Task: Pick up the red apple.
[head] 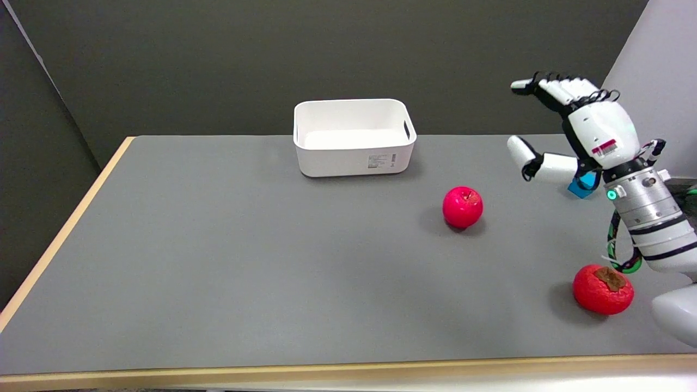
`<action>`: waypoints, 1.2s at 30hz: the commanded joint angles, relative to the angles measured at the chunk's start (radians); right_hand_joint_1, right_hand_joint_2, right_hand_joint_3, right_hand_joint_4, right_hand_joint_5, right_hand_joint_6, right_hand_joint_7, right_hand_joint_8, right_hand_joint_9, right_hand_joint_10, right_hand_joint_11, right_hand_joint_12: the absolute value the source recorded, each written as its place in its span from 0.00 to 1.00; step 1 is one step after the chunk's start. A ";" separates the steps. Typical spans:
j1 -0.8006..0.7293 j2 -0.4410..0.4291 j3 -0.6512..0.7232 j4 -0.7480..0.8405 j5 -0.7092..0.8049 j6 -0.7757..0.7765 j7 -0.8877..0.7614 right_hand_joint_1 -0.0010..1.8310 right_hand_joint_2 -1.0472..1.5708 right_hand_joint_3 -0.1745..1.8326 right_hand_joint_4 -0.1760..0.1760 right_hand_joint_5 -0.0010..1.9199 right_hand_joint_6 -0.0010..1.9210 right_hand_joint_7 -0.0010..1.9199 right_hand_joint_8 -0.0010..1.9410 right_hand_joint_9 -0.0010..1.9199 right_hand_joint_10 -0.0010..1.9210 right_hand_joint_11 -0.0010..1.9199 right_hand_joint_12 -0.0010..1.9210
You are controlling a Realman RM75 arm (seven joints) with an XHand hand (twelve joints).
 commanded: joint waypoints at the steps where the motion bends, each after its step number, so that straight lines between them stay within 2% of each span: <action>1: -0.058 0.028 -0.037 0.036 -0.107 -0.243 0.109 0.13 0.64 0.58 0.94 0.15 0.32 0.20 0.24 0.18 0.39 0.15 0.70; 3: -0.001 0.028 -0.092 0.006 -0.132 -0.268 0.115 0.14 0.65 0.54 0.92 0.15 0.30 0.21 0.21 0.17 0.39 0.14 0.70; 8: 0.201 0.036 -0.268 -0.077 -0.184 -0.308 0.117 0.14 0.65 0.54 0.91 0.14 0.29 0.20 0.20 0.16 0.39 0.13 0.69; 11: 0.277 0.030 -0.327 -0.123 -0.183 -0.312 0.117 0.14 0.65 0.54 0.91 0.14 0.29 0.20 0.20 0.16 0.38 0.13 0.69; 16: 0.301 0.006 -0.339 -0.163 -0.186 -0.358 0.117 0.14 0.65 0.54 0.90 0.14 0.28 0.19 0.20 0.16 0.38 0.13 0.69; 17: 0.293 -0.003 -0.355 -0.133 -0.165 -0.354 0.127 0.14 0.65 0.54 0.90 0.14 0.28 0.19 0.19 0.16 0.38 0.13 0.69; 18: 0.255 -0.025 -0.407 -0.011 -0.086 -0.332 0.166 0.14 0.65 0.54 0.90 0.14 0.28 0.19 0.19 0.16 0.38 0.13 0.69; 19: 0.317 -0.026 -0.350 -0.202 -0.186 -0.380 0.117 0.14 0.65 0.54 0.90 0.14 0.27 0.19 0.19 0.16 0.38 0.13 0.69; 23: 0.332 -0.059 -0.357 -0.241 -0.186 -0.407 0.117 0.14 0.66 0.54 0.91 0.13 0.27 0.19 0.19 0.16 0.37 0.12 0.68; 34: 0.335 -0.081 -0.385 -0.284 -0.178 -0.447 0.117 0.15 0.66 0.54 0.90 0.13 0.27 0.18 0.19 0.15 0.37 0.12 0.67; 35: 0.321 -0.091 -0.404 -0.240 -0.149 -0.436 0.131 0.15 0.66 0.54 0.90 0.13 0.27 0.18 0.19 0.15 0.37 0.12 0.67; 36: 0.288 -0.108 -0.447 -0.130 -0.081 -0.412 0.163 0.15 0.66 0.54 0.90 0.13 0.27 0.18 0.19 0.15 0.37 0.12 0.67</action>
